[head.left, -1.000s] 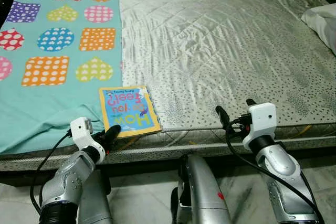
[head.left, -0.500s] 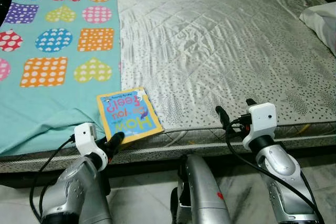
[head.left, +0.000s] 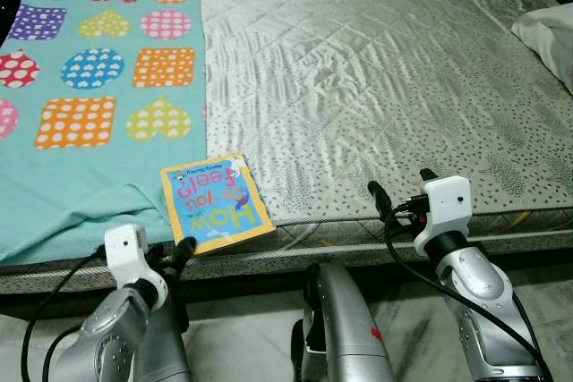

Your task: Clean up the room

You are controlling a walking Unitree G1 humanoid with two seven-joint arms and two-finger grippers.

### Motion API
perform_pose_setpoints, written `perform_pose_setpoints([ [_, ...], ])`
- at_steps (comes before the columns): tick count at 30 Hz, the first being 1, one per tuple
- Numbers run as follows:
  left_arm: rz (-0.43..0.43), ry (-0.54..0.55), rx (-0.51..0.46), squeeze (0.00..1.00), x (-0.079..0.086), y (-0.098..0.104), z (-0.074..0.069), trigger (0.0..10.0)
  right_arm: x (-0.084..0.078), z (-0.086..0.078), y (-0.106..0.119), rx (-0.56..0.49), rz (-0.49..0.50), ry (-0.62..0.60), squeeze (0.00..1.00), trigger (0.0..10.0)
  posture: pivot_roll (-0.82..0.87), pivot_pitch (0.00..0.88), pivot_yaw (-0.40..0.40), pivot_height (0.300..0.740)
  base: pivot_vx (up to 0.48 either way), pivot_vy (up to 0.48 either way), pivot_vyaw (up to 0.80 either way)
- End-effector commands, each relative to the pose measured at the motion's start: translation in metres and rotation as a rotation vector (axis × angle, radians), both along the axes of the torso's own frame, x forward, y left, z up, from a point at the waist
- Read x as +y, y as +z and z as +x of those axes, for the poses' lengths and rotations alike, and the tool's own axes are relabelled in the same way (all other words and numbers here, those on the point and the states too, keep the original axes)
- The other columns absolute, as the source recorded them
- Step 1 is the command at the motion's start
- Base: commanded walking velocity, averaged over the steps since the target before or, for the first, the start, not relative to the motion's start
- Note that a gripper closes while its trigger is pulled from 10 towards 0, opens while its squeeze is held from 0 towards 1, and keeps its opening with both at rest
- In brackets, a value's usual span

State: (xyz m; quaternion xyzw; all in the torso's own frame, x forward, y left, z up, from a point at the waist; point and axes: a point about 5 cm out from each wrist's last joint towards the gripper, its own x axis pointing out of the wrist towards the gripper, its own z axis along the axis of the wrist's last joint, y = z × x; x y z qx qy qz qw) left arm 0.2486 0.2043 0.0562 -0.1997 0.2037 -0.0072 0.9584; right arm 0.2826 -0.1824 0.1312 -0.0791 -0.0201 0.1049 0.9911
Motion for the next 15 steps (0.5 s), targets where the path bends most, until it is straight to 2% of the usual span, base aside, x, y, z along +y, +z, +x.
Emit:
perform_pose_setpoints([
  [1, -0.006, -0.005, 0.010, 0.00, -0.002, -0.001, 0.002, 10.0, -0.003, 0.000, -0.003, 0.009, -0.007, -0.009, 0.00, 10.0, -0.09, 0.193, -0.084, 0.544, 0.000, 0.000, 0.00],
  [3, -0.109, -0.014, 0.014, 0.00, -0.006, 0.000, 0.008, 10.0, -0.003, 0.000, -0.003, 0.007, -0.008, -0.011, 0.00, 10.0, -0.09, 0.191, -0.083, 0.544, 0.000, 0.000, 0.00],
  [4, -0.109, -0.014, 0.014, 0.00, -0.006, 0.000, 0.008, 10.0, -0.003, 0.000, -0.003, 0.007, -0.008, -0.011, 0.00, 10.0, -0.09, 0.191, -0.083, 0.544, 0.000, 0.000, 0.00],
  [8, -0.235, -0.058, 0.018, 0.00, -0.014, 0.000, 0.019, 10.0, -0.001, 0.002, -0.002, 0.001, -0.006, -0.010, 0.00, 10.0, -0.09, 0.184, -0.084, 0.544, 0.000, 0.000, 0.00],
  [10, -0.243, -0.059, 0.017, 0.00, -0.015, 0.000, 0.020, 10.0, -0.001, 0.002, -0.002, 0.000, -0.006, -0.009, 0.00, 10.0, -0.09, 0.184, -0.084, 0.544, 0.000, 0.000, 0.00],
  [11, -0.320, -0.080, 0.037, 0.00, -0.020, 0.000, 0.023, 10.0, 0.000, 0.002, 0.000, -0.005, -0.008, -0.006, 0.00, 10.0, -0.09, 0.184, -0.084, 0.544, 0.000, 0.000, 0.00],
  [15, -0.382, -0.113, 0.077, 0.00, -0.024, -0.002, 0.024, 10.0, -0.003, 0.003, 0.000, -0.009, -0.013, -0.008, 0.00, 10.0, -0.10, 0.180, -0.084, 0.544, 0.000, 0.000, 0.00],
])
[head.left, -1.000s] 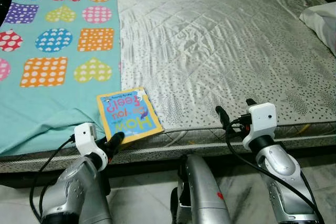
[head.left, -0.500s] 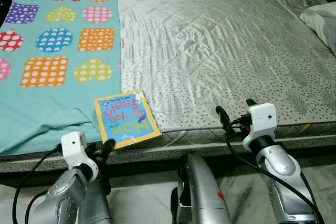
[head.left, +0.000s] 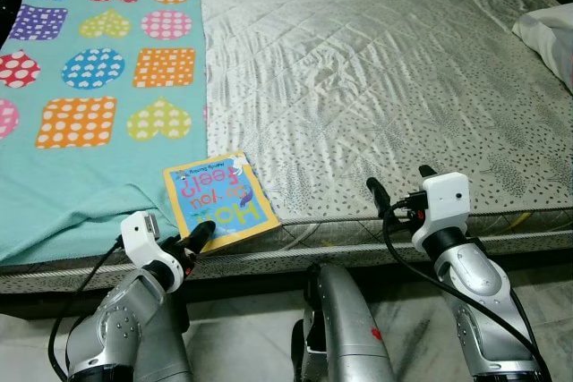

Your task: Clean up the room

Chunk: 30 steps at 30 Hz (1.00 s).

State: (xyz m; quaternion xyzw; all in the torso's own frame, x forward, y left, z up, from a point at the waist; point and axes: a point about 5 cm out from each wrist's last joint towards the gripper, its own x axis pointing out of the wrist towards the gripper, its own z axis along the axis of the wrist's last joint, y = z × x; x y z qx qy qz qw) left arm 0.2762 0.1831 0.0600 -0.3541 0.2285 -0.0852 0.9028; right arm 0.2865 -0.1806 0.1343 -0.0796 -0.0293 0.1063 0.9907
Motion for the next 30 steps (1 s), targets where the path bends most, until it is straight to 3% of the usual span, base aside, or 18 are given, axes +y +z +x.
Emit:
perform_pose_setpoints([
  [1, -0.034, -0.029, 0.046, 0.00, -0.004, -0.008, -0.005, 10.0, -0.004, -0.001, -0.003, 0.009, -0.014, -0.013, 0.00, 10.0, -0.10, 0.180, -0.084, 0.544, 0.000, 0.000, 0.00],
  [5, -0.054, -0.044, 0.080, 0.00, -0.008, -0.014, -0.009, 10.0, -0.002, -0.001, -0.003, 0.006, -0.013, -0.009, 0.00, 10.0, -0.09, 0.179, -0.085, 0.544, 0.000, 0.000, 0.00],
  [6, -0.067, -0.032, 0.079, 0.00, -0.008, -0.014, -0.008, 0.0, -0.001, 0.000, -0.003, 0.006, -0.012, -0.006, 0.00, 10.0, -0.09, 0.179, -0.085, 0.544, 0.000, 0.000, 0.00],
  [17, -0.137, -0.024, 0.042, 0.00, -0.009, -0.009, -0.005, 0.0, -0.004, 0.000, -0.003, 0.003, -0.015, -0.010, 0.00, 10.0, -0.10, 0.180, -0.083, 0.544, 0.000, 0.000, 0.00],
  [18, -0.149, -0.021, 0.028, 0.00, -0.009, -0.007, -0.005, 8.2, -0.004, -0.001, -0.003, 0.004, -0.016, -0.012, 0.00, 10.0, -0.10, 0.181, -0.082, 0.544, 0.000, 0.000, 0.00],
  [19, -0.156, -0.015, 0.015, 0.00, -0.009, -0.005, -0.004, 10.0, -0.005, -0.001, -0.004, 0.004, -0.016, -0.013, 0.00, 10.0, -0.10, 0.181, -0.082, 0.544, 0.000, 0.000, 0.00],
  [28, -0.182, -0.005, 0.014, 0.00, 0.007, -0.004, -0.005, 10.0, -0.004, -0.001, -0.004, 0.006, -0.017, -0.013, 0.00, 10.0, -0.10, 0.182, -0.083, 0.544, 0.000, 0.000, 0.00],
  [30, -0.193, -0.017, 0.019, 0.53, 0.007, -0.005, -0.005, 10.0, -0.004, 0.000, -0.004, 0.005, -0.016, -0.012, 0.00, 10.0, -0.10, 0.181, -0.084, 0.544, 0.000, 0.000, 0.00],
])
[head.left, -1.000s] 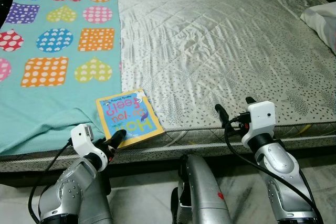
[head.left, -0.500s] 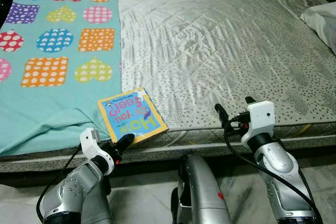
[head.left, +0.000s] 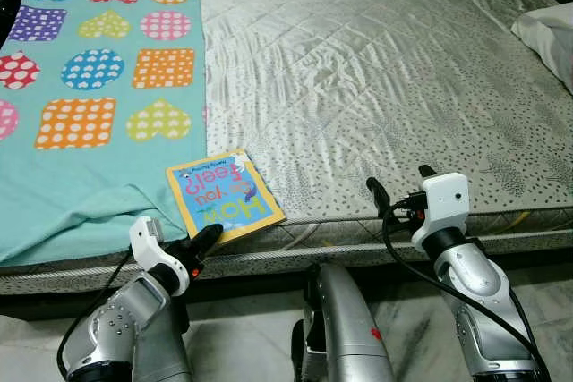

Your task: Clean up the room

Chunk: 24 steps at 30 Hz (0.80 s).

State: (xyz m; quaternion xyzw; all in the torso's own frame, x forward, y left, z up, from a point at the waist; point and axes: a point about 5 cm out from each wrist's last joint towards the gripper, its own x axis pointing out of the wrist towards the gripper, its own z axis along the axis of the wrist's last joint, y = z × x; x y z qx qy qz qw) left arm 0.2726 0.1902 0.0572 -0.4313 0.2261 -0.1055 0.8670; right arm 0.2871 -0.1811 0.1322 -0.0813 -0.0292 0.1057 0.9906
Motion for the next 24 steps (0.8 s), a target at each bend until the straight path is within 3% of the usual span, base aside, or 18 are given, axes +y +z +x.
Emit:
perform_pose_setpoints([
  [1, -0.017, -0.016, 0.009, 0.53, 0.001, -0.002, -0.002, 10.0, -0.003, -0.001, -0.002, 0.005, -0.012, -0.010, 0.00, 10.0, -0.10, 0.181, -0.085, 0.544, 0.000, 0.000, 0.00],
  [2, -0.016, -0.024, 0.018, 1.00, 0.001, -0.005, -0.002, 10.0, -0.003, 0.000, -0.002, 0.004, -0.012, -0.009, 0.00, 10.0, -0.10, 0.180, -0.085, 0.544, 0.000, 0.000, 0.00],
  [9, -0.025, -0.033, 0.050, 0.96, 0.003, -0.015, 0.001, 10.0, -0.003, 0.000, -0.001, 0.001, -0.013, -0.010, 0.00, 10.0, -0.10, 0.180, -0.085, 0.544, 0.000, 0.000, 0.00],
  [10, -0.030, -0.024, 0.057, 0.00, 0.004, -0.016, 0.002, 1.2, -0.003, 0.000, -0.001, 0.001, -0.013, -0.011, 0.00, 10.0, -0.11, 0.181, -0.085, 0.544, 0.000, 0.000, 0.00],
  [11, -0.034, -0.019, 0.069, 0.00, 0.004, -0.019, 0.002, 0.0, -0.003, -0.001, -0.001, 0.001, -0.013, -0.012, 0.00, 10.0, -0.11, 0.181, -0.085, 0.544, 0.000, 0.000, 0.00],
  [24, -0.092, -0.048, 0.038, 0.00, 0.002, -0.019, 0.009, 0.0, -0.003, -0.001, 0.000, -0.003, -0.015, -0.017, 0.00, 10.0, -0.11, 0.183, -0.082, 0.544, 0.000, 0.000, 0.00],
])
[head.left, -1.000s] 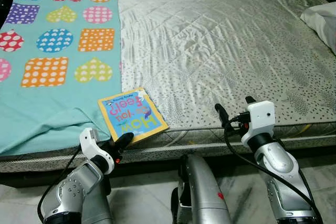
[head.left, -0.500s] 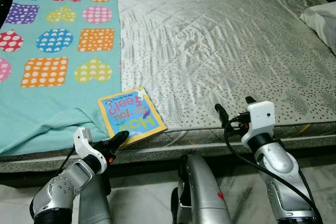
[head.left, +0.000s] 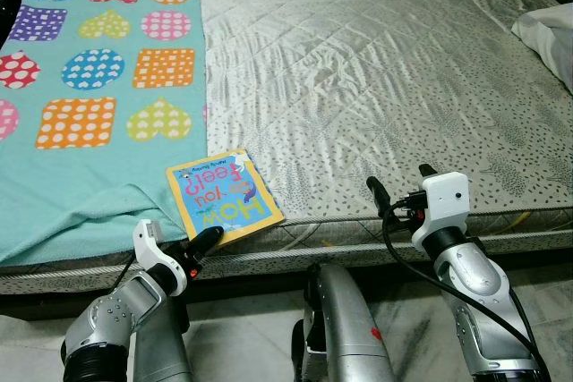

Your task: Clean up the room

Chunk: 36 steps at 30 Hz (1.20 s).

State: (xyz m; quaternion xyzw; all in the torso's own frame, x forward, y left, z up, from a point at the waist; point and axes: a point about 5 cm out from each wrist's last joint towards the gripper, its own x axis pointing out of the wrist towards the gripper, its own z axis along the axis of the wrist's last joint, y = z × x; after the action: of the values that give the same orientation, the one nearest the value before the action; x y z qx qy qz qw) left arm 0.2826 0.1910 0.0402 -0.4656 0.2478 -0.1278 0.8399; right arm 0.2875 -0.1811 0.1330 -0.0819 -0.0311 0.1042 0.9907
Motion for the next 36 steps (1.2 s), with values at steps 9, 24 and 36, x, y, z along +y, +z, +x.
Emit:
perform_pose_setpoints([
  [9, -0.064, -0.001, -0.048, 0.00, -0.001, 0.004, 0.002, 0.0, 0.011, -0.005, 0.010, 0.013, 0.117, 0.211, 0.00, 10.0, -0.11, 0.175, -0.079, 0.544, 0.000, 0.000, 0.00],
  [24, -0.040, 0.011, -0.068, 0.00, 0.004, 0.005, 0.005, 0.0, 0.009, -0.016, 0.004, 0.141, 0.048, 0.470, 0.00, 10.0, -0.11, 0.161, -0.079, 0.544, 0.000, 0.000, 0.00],
  [36, 0.236, 0.005, -0.269, 0.00, 0.002, 0.031, 0.018, 0.0, 0.001, -0.008, -0.007, 0.088, -0.010, 0.330, 0.00, 10.0, -0.09, 0.143, -0.078, 0.544, 0.000, 0.000, 0.00],
])
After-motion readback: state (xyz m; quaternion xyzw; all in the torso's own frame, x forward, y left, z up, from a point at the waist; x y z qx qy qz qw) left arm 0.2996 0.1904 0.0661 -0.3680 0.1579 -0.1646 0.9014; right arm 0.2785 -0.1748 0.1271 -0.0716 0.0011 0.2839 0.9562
